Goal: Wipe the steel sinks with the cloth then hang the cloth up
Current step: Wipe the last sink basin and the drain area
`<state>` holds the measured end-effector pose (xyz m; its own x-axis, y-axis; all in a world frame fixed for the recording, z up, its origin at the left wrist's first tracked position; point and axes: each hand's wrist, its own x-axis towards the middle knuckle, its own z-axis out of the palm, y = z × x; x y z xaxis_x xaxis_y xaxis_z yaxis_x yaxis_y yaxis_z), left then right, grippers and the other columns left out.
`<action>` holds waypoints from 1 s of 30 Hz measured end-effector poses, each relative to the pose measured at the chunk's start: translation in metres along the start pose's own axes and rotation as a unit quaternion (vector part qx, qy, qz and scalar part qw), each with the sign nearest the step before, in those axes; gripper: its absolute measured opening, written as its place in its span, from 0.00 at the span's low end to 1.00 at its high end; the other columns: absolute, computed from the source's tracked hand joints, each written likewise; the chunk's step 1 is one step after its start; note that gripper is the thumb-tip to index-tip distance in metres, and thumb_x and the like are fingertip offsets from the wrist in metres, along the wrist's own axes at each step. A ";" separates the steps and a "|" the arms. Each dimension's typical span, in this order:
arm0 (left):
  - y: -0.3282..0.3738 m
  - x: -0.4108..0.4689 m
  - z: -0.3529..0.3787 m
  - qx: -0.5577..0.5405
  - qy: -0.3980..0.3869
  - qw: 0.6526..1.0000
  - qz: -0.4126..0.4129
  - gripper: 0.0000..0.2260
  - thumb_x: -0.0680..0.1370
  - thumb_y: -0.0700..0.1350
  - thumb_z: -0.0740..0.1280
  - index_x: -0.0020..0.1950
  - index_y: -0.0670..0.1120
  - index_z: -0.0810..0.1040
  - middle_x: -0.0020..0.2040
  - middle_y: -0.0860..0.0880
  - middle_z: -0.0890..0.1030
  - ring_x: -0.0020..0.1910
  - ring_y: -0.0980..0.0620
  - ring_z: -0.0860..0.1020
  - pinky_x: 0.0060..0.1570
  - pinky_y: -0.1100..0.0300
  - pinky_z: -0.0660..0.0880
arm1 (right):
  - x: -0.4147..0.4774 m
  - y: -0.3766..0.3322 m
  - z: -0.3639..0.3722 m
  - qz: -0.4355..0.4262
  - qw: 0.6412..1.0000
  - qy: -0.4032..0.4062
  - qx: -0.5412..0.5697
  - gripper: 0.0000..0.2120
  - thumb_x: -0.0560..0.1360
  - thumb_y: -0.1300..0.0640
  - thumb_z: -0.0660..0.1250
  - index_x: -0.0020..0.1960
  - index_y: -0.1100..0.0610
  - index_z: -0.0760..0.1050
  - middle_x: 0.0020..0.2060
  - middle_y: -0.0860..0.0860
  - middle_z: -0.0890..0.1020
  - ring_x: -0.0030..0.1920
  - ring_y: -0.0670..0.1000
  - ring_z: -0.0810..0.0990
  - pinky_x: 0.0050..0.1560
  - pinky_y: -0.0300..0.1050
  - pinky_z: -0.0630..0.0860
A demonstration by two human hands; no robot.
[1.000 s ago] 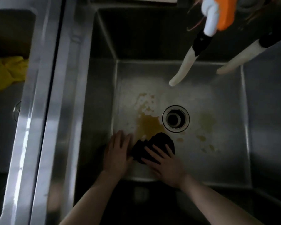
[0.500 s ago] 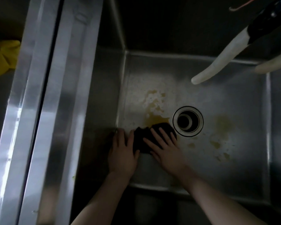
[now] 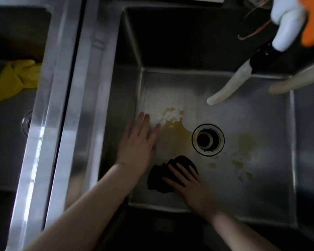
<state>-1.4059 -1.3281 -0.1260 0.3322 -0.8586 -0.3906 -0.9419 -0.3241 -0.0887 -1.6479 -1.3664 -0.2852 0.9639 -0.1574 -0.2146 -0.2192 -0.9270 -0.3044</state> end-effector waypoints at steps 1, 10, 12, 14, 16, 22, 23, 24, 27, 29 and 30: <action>-0.008 0.004 -0.016 0.022 0.017 0.999 0.016 0.32 0.79 0.53 0.57 0.77 0.51 0.42 0.78 0.41 0.42 0.76 0.41 0.38 0.72 0.43 0.38 | 0.006 0.003 -0.002 0.012 1.000 -0.002 0.002 0.27 0.77 0.46 0.58 0.74 0.40 0.58 0.75 0.49 0.60 0.75 0.54 0.54 0.72 0.56 0.52; -0.081 0.026 -0.086 0.056 0.095 0.992 0.067 0.25 0.75 0.53 0.62 0.70 0.46 0.68 0.73 0.38 0.63 0.76 0.40 0.54 0.72 0.35 0.50 | 0.107 0.028 -0.053 0.218 0.972 -0.003 0.086 0.29 0.80 0.51 0.60 0.76 0.41 0.52 0.77 0.51 0.52 0.76 0.59 0.49 0.73 0.62 0.51; -0.086 0.025 -0.083 0.026 0.093 0.993 0.060 0.24 0.75 0.55 0.62 0.68 0.46 0.71 0.71 0.40 0.67 0.75 0.42 0.56 0.73 0.36 0.50 | 0.116 0.027 -0.055 0.250 0.963 -0.014 0.103 0.25 0.82 0.49 0.53 0.76 0.41 0.48 0.78 0.50 0.48 0.77 0.57 0.44 0.73 0.60 0.46; -0.087 0.025 -0.080 0.006 0.100 0.993 0.060 0.23 0.74 0.56 0.61 0.66 0.47 0.73 0.69 0.44 0.70 0.75 0.44 0.57 0.74 0.39 0.49 | 0.110 0.019 -0.047 0.256 0.962 0.013 0.096 0.25 0.80 0.47 0.53 0.76 0.41 0.52 0.77 0.52 0.56 0.76 0.59 0.54 0.70 0.62 0.54; -0.085 0.025 -0.080 -0.001 0.107 0.993 0.056 0.21 0.75 0.55 0.61 0.64 0.48 0.74 0.67 0.46 0.72 0.74 0.45 0.58 0.74 0.40 0.47 | 0.088 0.008 -0.033 0.210 0.974 0.003 0.079 0.27 0.77 0.47 0.52 0.76 0.41 0.54 0.75 0.53 0.62 0.74 0.60 0.60 0.67 0.63 0.62; -0.085 0.025 -0.078 -0.026 0.125 0.991 0.037 0.17 0.75 0.54 0.60 0.61 0.50 0.76 0.63 0.50 0.75 0.72 0.48 0.62 0.74 0.43 0.47 | 0.013 -0.028 0.001 0.128 0.990 0.000 0.054 0.35 0.73 0.51 0.62 0.76 0.41 0.53 0.77 0.53 0.55 0.76 0.56 0.52 0.68 0.57 0.58; -0.085 0.025 -0.078 -0.028 0.125 0.991 0.038 0.17 0.75 0.54 0.60 0.61 0.50 0.76 0.63 0.50 0.75 0.72 0.48 0.62 0.74 0.42 0.48 | 0.014 -0.026 0.001 0.152 0.986 0.004 0.068 0.37 0.72 0.53 0.65 0.76 0.41 0.53 0.77 0.54 0.54 0.76 0.56 0.51 0.69 0.56 0.58; -0.085 0.025 -0.077 -0.029 0.125 0.991 0.039 0.17 0.75 0.54 0.60 0.61 0.50 0.76 0.64 0.49 0.74 0.72 0.48 0.62 0.74 0.42 0.48 | 0.019 -0.021 0.001 0.182 0.980 0.016 0.079 0.38 0.72 0.55 0.66 0.76 0.41 0.53 0.77 0.55 0.53 0.77 0.56 0.51 0.70 0.56 0.56; -0.086 0.026 -0.077 -0.036 0.127 0.991 0.034 0.17 0.75 0.54 0.61 0.62 0.50 0.76 0.64 0.49 0.75 0.71 0.48 0.63 0.73 0.41 0.51 | 0.051 -0.001 -0.014 0.288 0.951 0.058 0.099 0.31 0.77 0.55 0.59 0.77 0.45 0.52 0.77 0.55 0.50 0.77 0.57 0.49 0.73 0.58 0.54; -0.086 0.026 -0.077 -0.041 0.125 0.991 0.029 0.18 0.75 0.55 0.61 0.62 0.50 0.75 0.64 0.49 0.75 0.71 0.48 0.64 0.73 0.41 0.50 | 0.082 0.021 -0.029 0.368 0.916 0.089 0.132 0.26 0.80 0.50 0.51 0.77 0.47 0.52 0.77 0.56 0.51 0.77 0.58 0.50 0.73 0.61 0.55; -0.086 0.026 -0.078 -0.043 0.124 0.991 0.028 0.18 0.75 0.55 0.61 0.62 0.50 0.75 0.64 0.49 0.75 0.71 0.48 0.64 0.73 0.41 0.50 | 0.098 0.033 -0.038 0.400 0.898 0.101 0.149 0.25 0.81 0.48 0.48 0.77 0.47 0.52 0.77 0.57 0.52 0.76 0.58 0.50 0.73 0.61 0.54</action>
<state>-1.3126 -1.3536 -0.0574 0.2920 -0.9438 -0.1549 -0.9549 -0.2969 0.0085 -1.5550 -1.4252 -0.2814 0.4801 -0.8201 -0.3112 -0.8563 -0.3613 -0.3690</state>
